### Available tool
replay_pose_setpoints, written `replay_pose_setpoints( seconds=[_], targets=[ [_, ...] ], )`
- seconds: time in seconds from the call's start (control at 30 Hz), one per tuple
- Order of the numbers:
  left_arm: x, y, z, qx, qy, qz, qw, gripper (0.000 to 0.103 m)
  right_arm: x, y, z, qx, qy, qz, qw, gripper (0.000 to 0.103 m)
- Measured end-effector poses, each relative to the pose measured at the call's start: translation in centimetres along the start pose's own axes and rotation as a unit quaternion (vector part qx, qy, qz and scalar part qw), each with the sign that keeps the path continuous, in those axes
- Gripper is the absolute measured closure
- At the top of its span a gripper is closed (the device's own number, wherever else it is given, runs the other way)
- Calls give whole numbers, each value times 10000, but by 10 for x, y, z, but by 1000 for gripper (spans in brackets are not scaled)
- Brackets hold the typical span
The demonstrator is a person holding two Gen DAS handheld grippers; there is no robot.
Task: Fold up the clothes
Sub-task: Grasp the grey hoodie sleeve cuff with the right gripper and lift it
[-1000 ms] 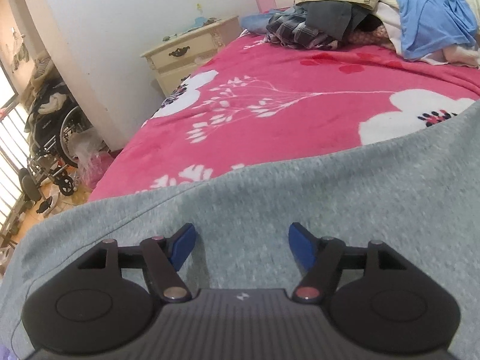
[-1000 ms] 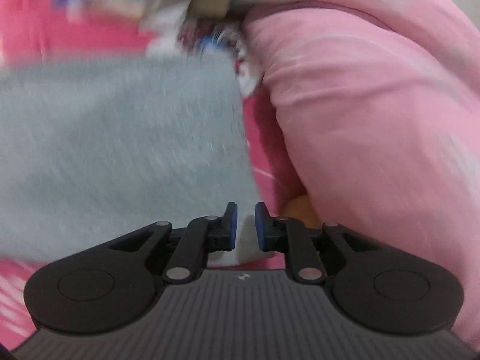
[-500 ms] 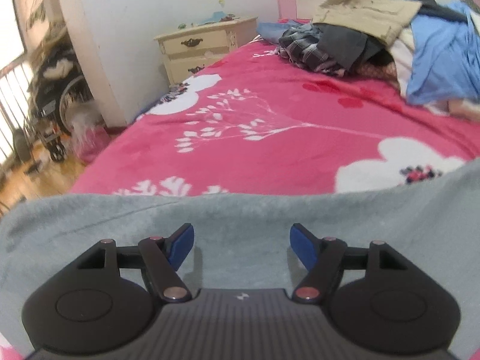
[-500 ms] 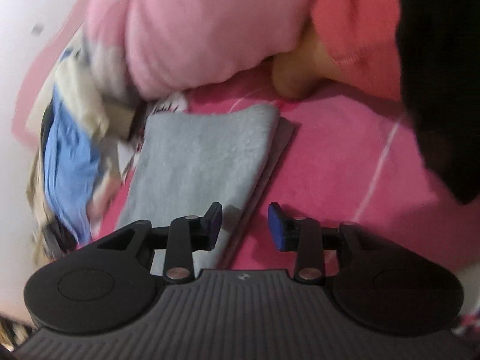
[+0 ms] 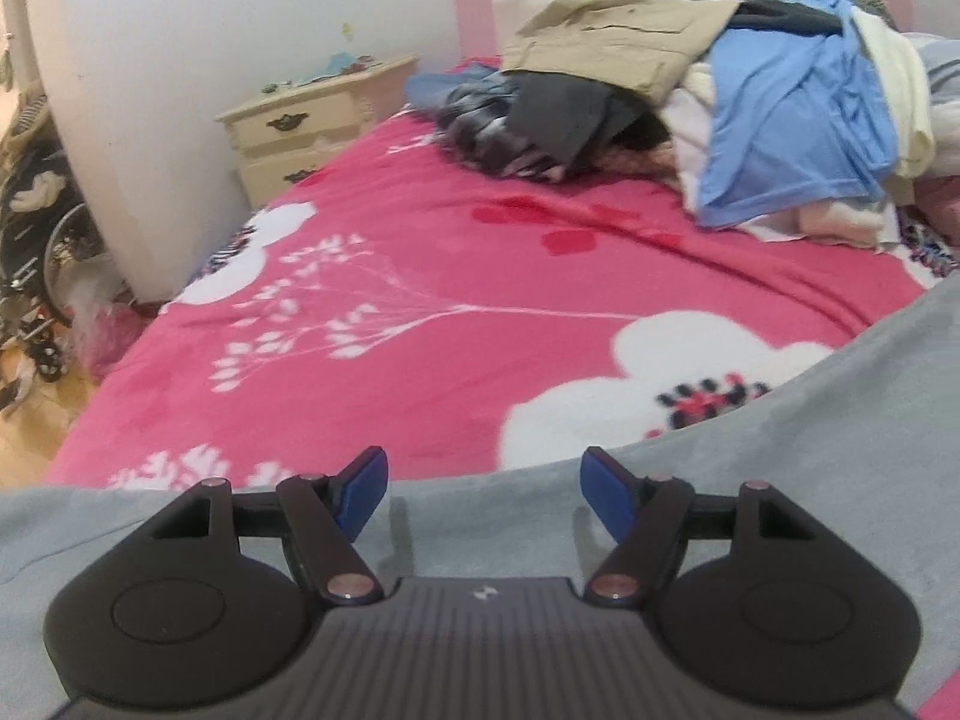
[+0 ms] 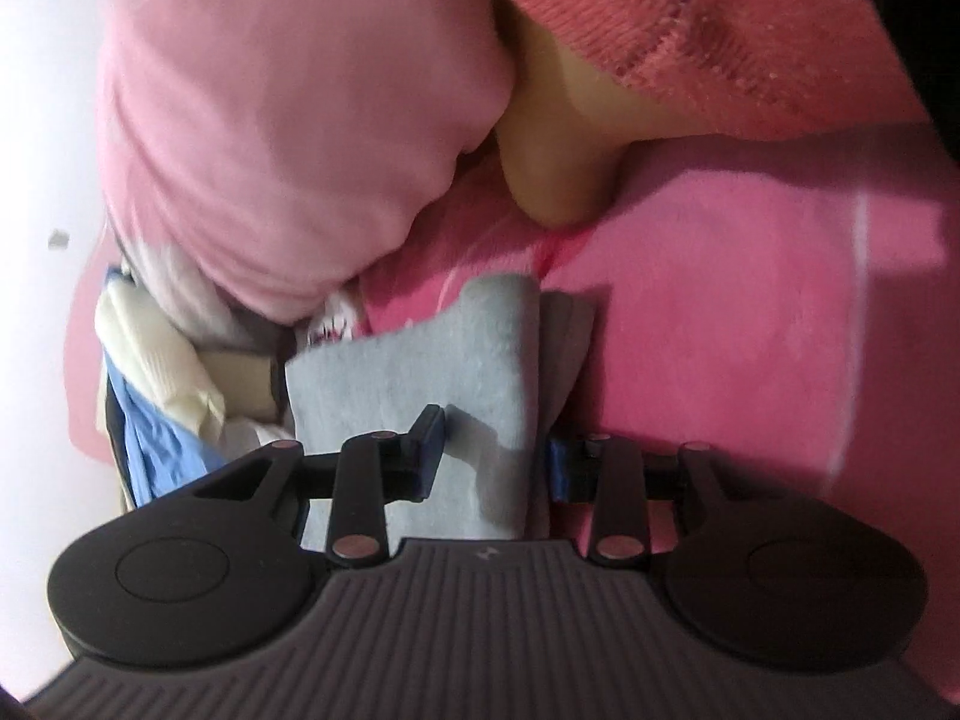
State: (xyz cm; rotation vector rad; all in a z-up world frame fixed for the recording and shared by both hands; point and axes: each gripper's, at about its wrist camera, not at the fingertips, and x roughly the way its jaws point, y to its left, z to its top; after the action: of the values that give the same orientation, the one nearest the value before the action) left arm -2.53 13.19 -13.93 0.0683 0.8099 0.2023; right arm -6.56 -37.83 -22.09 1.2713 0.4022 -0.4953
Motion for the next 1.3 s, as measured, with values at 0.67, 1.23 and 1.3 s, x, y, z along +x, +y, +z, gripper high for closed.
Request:
replay_pose_setpoints(
  seconds=[0.67,1.23,1.3],
  targets=[
    [-2,-8,13,-708,159,-1270,9892,35,-43,103,-36,-3488,-26,966,9322,97],
    [58,-10,22,-2213,1308,-3550,8988,37,-94,98,-191,-7062,1394,1501,6777,97],
    [62,-17,23,-2245,1401,-3720,8897,37,-91,102,-190,-7069,1363,1486,6779,97]
  ],
)
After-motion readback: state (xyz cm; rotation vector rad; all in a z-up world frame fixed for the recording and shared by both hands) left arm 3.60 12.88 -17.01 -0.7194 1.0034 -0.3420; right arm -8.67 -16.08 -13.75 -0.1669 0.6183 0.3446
